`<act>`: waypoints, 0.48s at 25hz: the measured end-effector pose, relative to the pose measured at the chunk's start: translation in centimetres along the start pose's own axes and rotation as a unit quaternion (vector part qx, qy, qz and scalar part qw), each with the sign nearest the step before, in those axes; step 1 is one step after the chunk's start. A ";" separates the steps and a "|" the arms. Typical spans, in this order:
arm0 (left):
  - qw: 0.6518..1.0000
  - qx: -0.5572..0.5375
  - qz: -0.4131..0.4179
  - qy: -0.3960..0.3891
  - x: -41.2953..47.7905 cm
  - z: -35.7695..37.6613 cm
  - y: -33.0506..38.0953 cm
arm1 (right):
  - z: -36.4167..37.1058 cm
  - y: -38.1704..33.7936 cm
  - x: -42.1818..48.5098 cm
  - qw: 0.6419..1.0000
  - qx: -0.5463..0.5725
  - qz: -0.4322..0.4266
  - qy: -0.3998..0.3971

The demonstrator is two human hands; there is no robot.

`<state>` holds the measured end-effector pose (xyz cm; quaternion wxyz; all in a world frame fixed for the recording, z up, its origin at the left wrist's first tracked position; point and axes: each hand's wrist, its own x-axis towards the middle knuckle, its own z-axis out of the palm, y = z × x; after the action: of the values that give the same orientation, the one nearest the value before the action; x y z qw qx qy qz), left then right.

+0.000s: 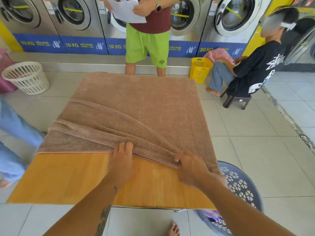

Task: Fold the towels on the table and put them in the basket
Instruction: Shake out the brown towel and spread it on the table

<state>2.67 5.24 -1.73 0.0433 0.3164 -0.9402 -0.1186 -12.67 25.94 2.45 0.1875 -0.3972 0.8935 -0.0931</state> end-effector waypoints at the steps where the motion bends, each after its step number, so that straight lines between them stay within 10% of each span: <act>1: 1.000 0.003 -0.014 0.000 -0.1 -0.1 -0.4 | 0.6 -0.9 0.6 1.000 -0.005 -0.024 -0.008; 12: 0.996 0.065 -0.039 -0.048 -0.5 -2.7 -9.9 | 1.8 -7.0 2.7 0.983 -0.172 0.065 -0.021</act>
<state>9.26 -2.62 -1.64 -0.0276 0.3488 -0.9339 -0.0738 -8.88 19.25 2.33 0.1404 -0.3665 0.9160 0.0827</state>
